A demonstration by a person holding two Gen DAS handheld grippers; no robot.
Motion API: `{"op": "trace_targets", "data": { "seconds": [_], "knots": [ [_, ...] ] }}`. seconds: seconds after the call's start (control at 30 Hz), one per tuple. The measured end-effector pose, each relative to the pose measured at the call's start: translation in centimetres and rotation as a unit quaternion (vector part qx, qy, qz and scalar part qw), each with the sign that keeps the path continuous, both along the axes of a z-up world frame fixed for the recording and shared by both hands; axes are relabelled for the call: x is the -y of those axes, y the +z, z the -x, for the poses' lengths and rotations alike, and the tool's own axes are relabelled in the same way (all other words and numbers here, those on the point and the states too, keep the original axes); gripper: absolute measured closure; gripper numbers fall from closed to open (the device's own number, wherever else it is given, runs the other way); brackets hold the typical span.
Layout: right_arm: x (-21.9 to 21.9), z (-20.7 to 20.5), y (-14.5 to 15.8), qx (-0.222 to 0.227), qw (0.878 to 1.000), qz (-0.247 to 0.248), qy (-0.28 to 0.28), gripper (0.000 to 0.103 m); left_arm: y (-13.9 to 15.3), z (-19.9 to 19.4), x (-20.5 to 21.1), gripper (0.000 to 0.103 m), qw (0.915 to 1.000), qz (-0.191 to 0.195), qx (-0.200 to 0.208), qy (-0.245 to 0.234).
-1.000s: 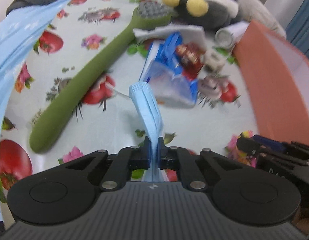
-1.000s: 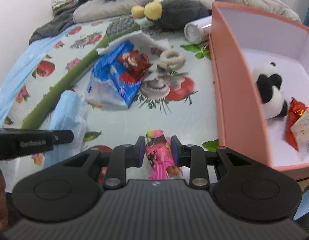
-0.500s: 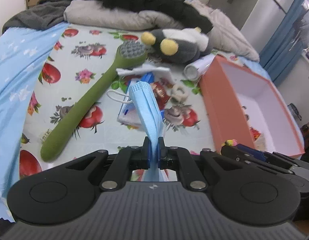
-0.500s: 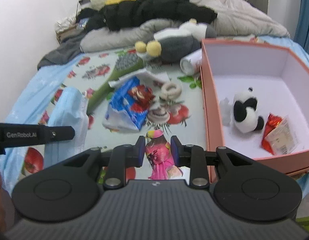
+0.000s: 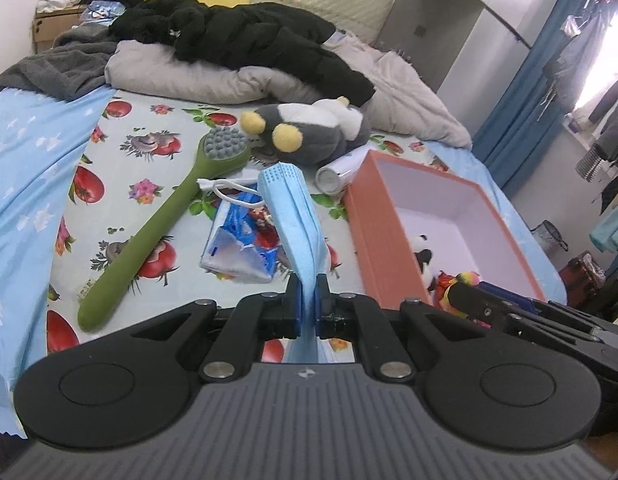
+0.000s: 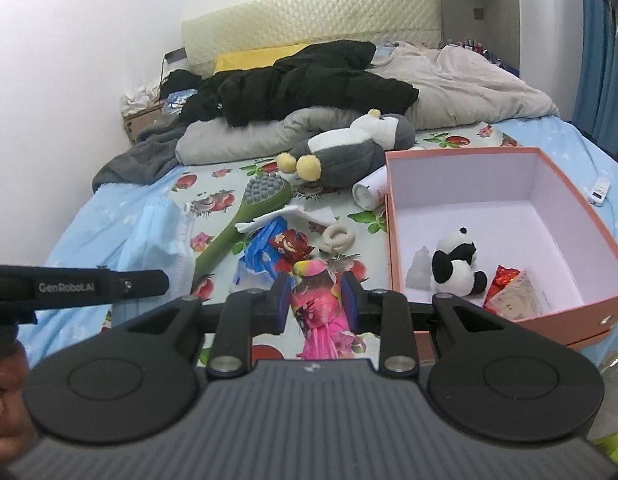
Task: Organize soft objects
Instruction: 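Carry the blue mask with left tool while right tool carries the pink doll over the box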
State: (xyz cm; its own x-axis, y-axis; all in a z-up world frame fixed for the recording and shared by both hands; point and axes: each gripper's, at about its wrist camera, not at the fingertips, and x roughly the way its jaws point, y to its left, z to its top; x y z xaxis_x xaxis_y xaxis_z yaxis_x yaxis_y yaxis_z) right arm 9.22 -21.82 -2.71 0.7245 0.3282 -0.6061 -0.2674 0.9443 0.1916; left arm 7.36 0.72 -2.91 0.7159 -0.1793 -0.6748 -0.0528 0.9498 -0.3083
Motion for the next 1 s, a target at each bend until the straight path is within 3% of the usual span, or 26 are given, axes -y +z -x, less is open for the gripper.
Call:
{"op": "trace_targets", "data": {
  "seconds": [0.3, 0.57, 1.0],
  "knots": [
    [1.2, 1.7, 1.2, 0.012, 1.0, -0.001, -0.005, 0.072, 1.2, 1.5, 2.0, 0.096, 0.9995, 0.019, 0.013, -0.021],
    [3.5, 2.9, 1.7, 0.01, 0.999, -0.001, -0.04, 0.072, 1.3, 0.9, 4.9, 0.096, 0.9966, 0.034, 0.011, -0.074],
    [9.0, -0.4, 0.6, -0.021, 0.993, 0.0, -0.118, 0.072, 0.6, -6.0, 10.7, 0.096, 0.9885, 0.046, -0.003, -0.144]
  ]
}}
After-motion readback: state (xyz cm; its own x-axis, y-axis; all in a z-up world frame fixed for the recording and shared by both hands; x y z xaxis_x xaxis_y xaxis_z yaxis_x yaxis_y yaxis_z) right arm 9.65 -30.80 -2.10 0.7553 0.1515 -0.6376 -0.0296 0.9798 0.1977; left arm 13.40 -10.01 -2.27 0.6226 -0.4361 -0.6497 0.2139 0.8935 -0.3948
